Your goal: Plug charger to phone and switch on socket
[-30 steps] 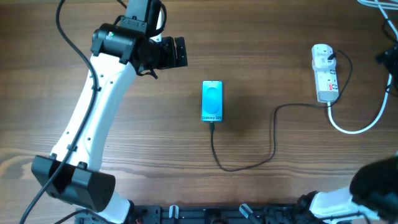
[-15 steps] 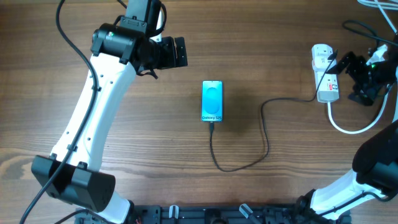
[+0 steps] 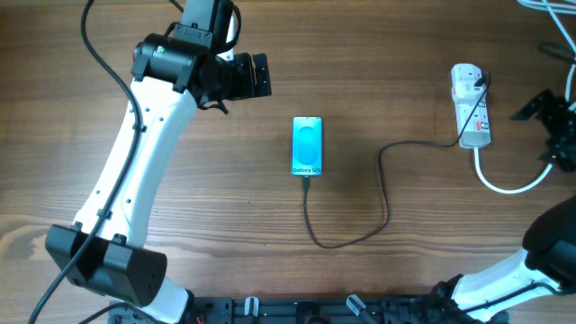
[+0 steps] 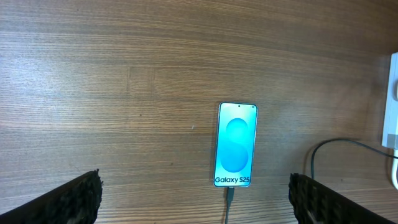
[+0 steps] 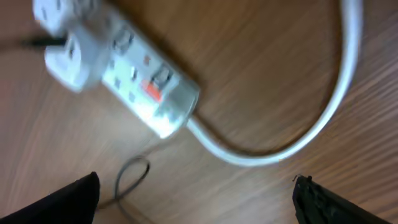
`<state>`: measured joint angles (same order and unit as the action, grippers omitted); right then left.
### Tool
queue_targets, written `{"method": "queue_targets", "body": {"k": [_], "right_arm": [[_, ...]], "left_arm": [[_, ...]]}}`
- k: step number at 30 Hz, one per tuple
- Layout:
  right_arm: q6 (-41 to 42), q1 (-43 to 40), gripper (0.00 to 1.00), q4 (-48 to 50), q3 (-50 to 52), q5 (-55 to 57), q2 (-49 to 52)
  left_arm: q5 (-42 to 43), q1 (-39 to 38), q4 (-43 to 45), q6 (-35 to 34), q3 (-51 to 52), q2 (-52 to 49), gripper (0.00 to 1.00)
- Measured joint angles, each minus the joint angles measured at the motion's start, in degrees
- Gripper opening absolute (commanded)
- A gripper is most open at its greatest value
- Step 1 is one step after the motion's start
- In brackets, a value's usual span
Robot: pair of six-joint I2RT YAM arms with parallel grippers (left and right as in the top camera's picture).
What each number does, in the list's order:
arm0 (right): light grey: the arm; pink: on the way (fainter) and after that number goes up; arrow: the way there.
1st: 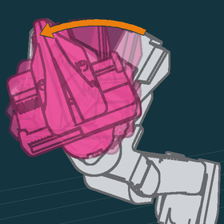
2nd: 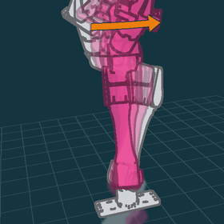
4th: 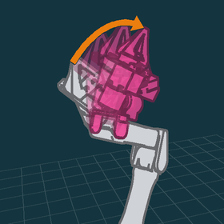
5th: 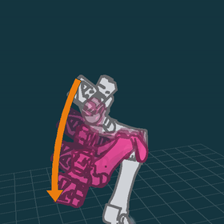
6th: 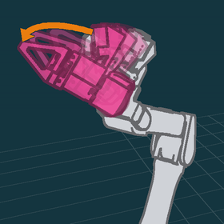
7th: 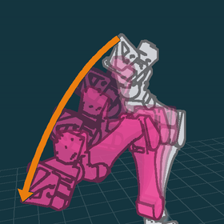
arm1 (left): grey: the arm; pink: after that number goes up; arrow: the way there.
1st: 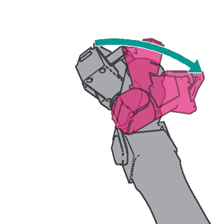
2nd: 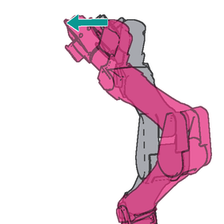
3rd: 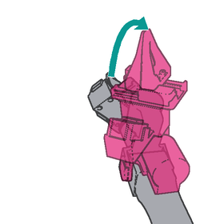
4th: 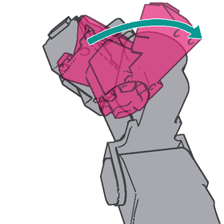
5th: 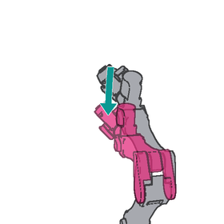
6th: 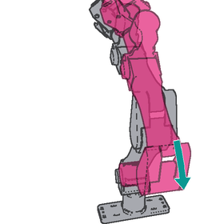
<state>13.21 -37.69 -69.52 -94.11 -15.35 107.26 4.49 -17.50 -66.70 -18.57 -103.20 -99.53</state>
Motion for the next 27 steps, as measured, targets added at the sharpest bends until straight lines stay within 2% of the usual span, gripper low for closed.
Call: {"method": "queue_targets", "body": {"k": [4, 8, 10, 14, 17, 22, 27], "right_arm": [[3.5, -1.7, 1.00, 8.9, 0.1, 0.5, 0.0], [7.6, 0.4, 1.00, 15.4, 0.3, 0.7, 0.0], [8.3, 2.3, 1.00, 16.1, 0.3, 2.8, 0.0], [11.7, 7.5, 1.00, 16.3, 0.4, 14.0, 0.2], [12.7, 8.5, 1.00, 17.7, 0.4, 17.0, 3.5], [10.7, 8.3, 1.00, 18.5, 0.5, 12.5, 11.8], [9.9, 8.4, 1.00, 19.8, 0.6, 10.4, 13.6]], "left_arm": [[0.0, 0.0, 0.0, 0.0, 0.0, 0.0, 1.00], [0.0, 0.0, 0.0, 0.0, 0.0, 0.0, 1.00], [0.0, 0.0, 0.0, 0.0, 0.0, 0.0, 1.00], [0.0, 0.0, 0.0, 0.0, 0.0, 0.0, 1.00], [0.0, 0.0, 0.0, 0.0, 0.0, 0.0, 1.00], [-0.1, 0.0, 0.0, 0.0, 0.0, 0.0, 1.00], [-0.2, 0.0, 0.0, 0.0, 0.0, 0.0, 1.00]]}}
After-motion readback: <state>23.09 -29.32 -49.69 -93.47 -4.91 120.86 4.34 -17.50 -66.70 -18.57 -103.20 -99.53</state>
